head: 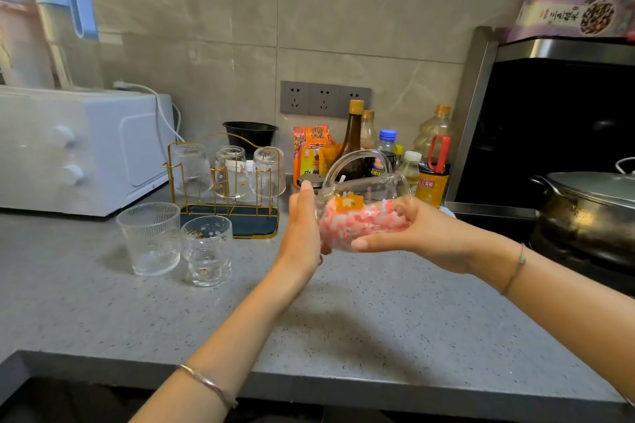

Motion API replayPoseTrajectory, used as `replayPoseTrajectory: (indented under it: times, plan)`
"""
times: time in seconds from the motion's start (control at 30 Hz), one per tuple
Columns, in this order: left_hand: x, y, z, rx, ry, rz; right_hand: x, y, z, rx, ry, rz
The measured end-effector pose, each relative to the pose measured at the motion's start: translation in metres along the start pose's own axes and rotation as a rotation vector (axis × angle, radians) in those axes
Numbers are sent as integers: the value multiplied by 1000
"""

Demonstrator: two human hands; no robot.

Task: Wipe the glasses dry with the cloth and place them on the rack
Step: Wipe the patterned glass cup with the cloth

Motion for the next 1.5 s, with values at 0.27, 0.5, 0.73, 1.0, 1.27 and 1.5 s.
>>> replayPoseTrajectory:
  times: [0.27, 0.5, 0.73, 1.0, 1.27, 1.5]
  plan:
    - [8, 8, 13, -535, -236, -24, 6, 0, 0, -103, -430, -74]
    - [10, 9, 9, -636, -258, -104, 6, -3, 3, -114, -319, -96]
    - [8, 5, 1, 43, -188, -215, 9, -7, 14, -91, -154, 37]
    - [12, 0, -6, 15, 61, 84, -9, 0, 7, -86, -142, -269]
    - [15, 6, 11, -530, -135, 24, -4, -4, 10, -166, -500, -188]
    - [18, 6, 19, -698, -259, -45, -1, -7, 12, -115, -527, 51]
Point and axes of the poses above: each hand's wrist, its own y-axis away from the middle knuckle, its own x-axis out of the back of the hand, z = x × y, the point moved 4 cm from there along -y, towards the middle knuckle, and after that the axes turned 7 degrees about y, right-handed, at the moved point
